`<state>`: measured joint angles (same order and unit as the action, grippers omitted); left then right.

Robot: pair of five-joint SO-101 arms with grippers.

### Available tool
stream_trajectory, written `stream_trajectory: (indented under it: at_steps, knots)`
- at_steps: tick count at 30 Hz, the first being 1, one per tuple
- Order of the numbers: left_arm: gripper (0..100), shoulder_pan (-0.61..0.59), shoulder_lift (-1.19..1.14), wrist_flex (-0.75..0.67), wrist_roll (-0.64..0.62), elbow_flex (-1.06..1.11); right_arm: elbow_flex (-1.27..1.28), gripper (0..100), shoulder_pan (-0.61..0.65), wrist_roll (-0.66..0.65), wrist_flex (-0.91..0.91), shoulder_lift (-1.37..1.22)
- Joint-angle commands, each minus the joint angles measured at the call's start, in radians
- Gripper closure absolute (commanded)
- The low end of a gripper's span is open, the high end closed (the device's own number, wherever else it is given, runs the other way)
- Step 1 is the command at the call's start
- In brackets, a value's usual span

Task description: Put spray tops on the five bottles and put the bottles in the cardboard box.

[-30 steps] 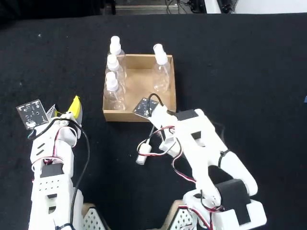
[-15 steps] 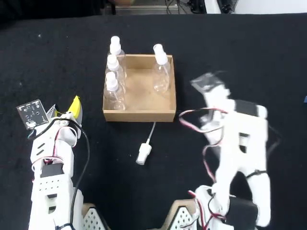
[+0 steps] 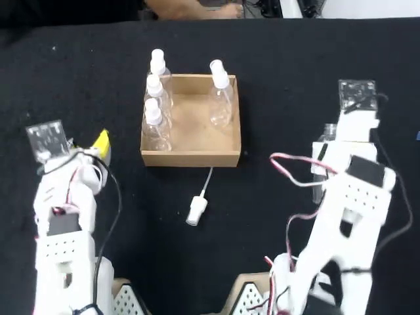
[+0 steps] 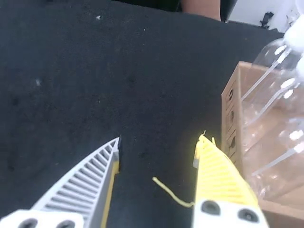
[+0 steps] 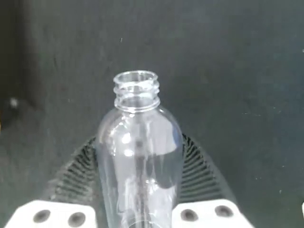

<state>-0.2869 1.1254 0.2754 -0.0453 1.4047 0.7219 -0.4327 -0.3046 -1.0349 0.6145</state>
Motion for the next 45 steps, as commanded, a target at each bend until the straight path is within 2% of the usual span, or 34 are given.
stream_trajectory:
  at_steps: [1, 4, 9, 13, 18, 22, 26, 29, 36, 39, 45]
  knots:
    - [77, -0.001, -0.005, 0.476, 0.015, -0.409, 0.073, 98.8, 0.003, 0.089, 0.098, 0.185]
    - [77, 0.005, -0.005, 0.709, 0.118, -0.596, 0.191, 98.8, 0.008, 0.153, 0.213, 0.251]
    - [77, 0.15, -0.009, 0.968, 0.259, -0.765, 0.386, 98.8, 0.041, 0.288, 0.365, 0.321]
    - [77, 0.325, -0.112, 1.091, 0.313, -0.848, 0.466, 98.8, 0.012, 0.307, 0.434, 0.369]
    - [77, 0.576, -0.336, 1.155, 0.387, -0.932, 0.522, 98.8, 0.005, 0.308, 0.439, 0.418]
    - [77, 0.707, -0.517, 1.108, 0.39, -0.946, 0.55, 98.8, 0.0, 0.308, 0.439, 0.453]
    - [77, 0.786, -0.683, 1.034, 0.388, -0.937, 0.575, 98.8, -0.002, 0.308, 0.44, 0.489]
    - [77, 0.816, -0.775, 0.914, 0.371, -0.88, 0.591, 98.8, -0.002, 0.308, 0.44, 0.516]
    - [77, 0.825, -0.873, 0.608, 0.213, -0.728, 0.621, 98.8, 0.0, 0.308, 0.44, 0.568]
    - [77, 0.828, -0.89, 0.568, 0.178, -0.699, 0.622, 98.8, 0.003, 0.308, 0.44, 0.579]
    - [77, 0.846, -0.919, 0.574, 0.143, -0.687, 0.622, 98.8, 0.005, 0.308, 0.44, 0.579]
